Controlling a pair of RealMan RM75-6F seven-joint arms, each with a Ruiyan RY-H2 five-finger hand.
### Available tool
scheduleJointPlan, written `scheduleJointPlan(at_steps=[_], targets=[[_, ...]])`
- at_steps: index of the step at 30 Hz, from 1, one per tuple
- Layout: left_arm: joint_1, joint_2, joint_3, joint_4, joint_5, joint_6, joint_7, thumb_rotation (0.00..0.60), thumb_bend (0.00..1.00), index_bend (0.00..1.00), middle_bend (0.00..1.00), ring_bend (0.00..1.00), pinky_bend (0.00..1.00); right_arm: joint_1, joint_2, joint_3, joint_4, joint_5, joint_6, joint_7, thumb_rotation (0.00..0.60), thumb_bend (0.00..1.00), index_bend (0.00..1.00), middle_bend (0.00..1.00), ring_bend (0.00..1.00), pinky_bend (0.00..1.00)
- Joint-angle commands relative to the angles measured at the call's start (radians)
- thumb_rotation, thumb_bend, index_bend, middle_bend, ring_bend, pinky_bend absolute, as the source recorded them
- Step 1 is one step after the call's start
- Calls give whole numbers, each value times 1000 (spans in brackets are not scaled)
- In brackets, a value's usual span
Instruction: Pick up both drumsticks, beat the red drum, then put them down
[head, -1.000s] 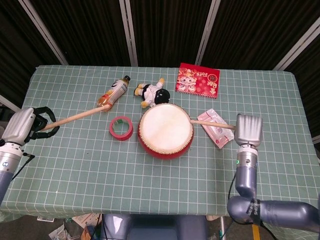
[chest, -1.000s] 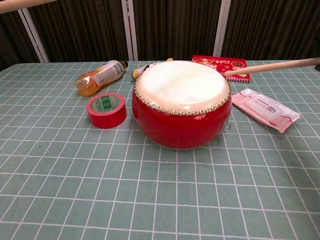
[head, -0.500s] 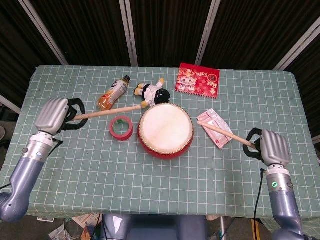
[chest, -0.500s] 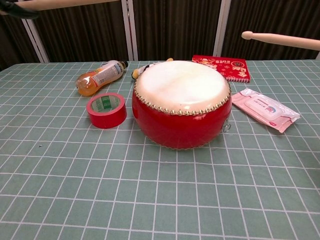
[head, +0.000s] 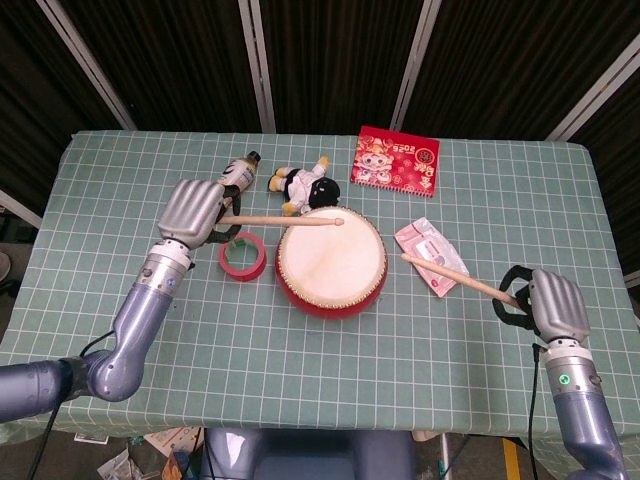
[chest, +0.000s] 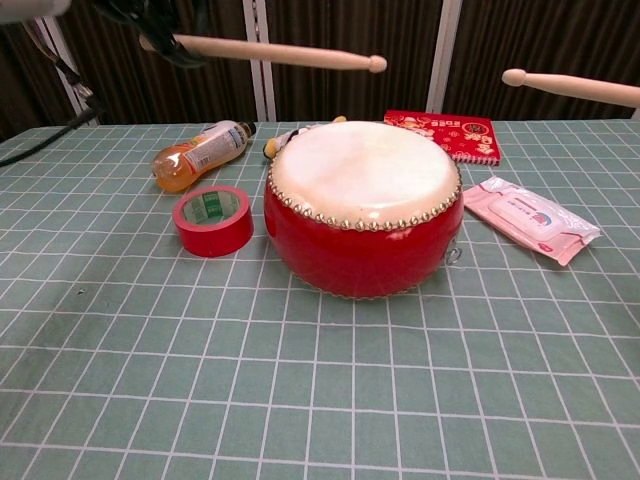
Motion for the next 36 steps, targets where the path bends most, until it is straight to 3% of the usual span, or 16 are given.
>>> scheduleJointPlan(at_steps=[1,4,7,13,18,23,30,36], targets=[[-107,-104,145,136,-186,-43,273,600,621,791,1000,1000,1000,-6,7,5,12,6,-12,15,600,858,1000,1000,1000,1000],[-210,-126,247,161,-412,-15,586,600,621,791,1000,1000,1000,-9,14,8,18,4,-26,27,600,857,1000,1000,1000,1000],[-233,-138,251,167,-459,3,633,600,621,791,1000,1000,1000,-14,20,9,21,1,-32,33,600,858,1000,1000,1000,1000],[-193,-103,178,151,-377,-2,474,600,620,791,1000,1000,1000,-20,20,7,29,-5,-34,32,600,858,1000,1000,1000,1000],[-123,-18,92,87,-196,32,252,600,620,791,1000,1000,1000,-23,9,5,25,-18,-17,12,600,857,1000,1000,1000,1000],[-38,92,41,-15,-111,61,89,600,620,791,1000,1000,1000,-24,-10,1,26,-30,1,-17,600,858,1000,1000,1000,1000],[143,268,63,-187,-4,101,-109,600,620,791,1000,1000,1000,-17,-27,10,11,-33,15,-40,600,857,1000,1000,1000,1000],[278,395,116,-247,106,59,-262,600,619,791,1000,1000,1000,26,-7,49,-14,47,-78,-16,600,857,1000,1000,1000,1000]])
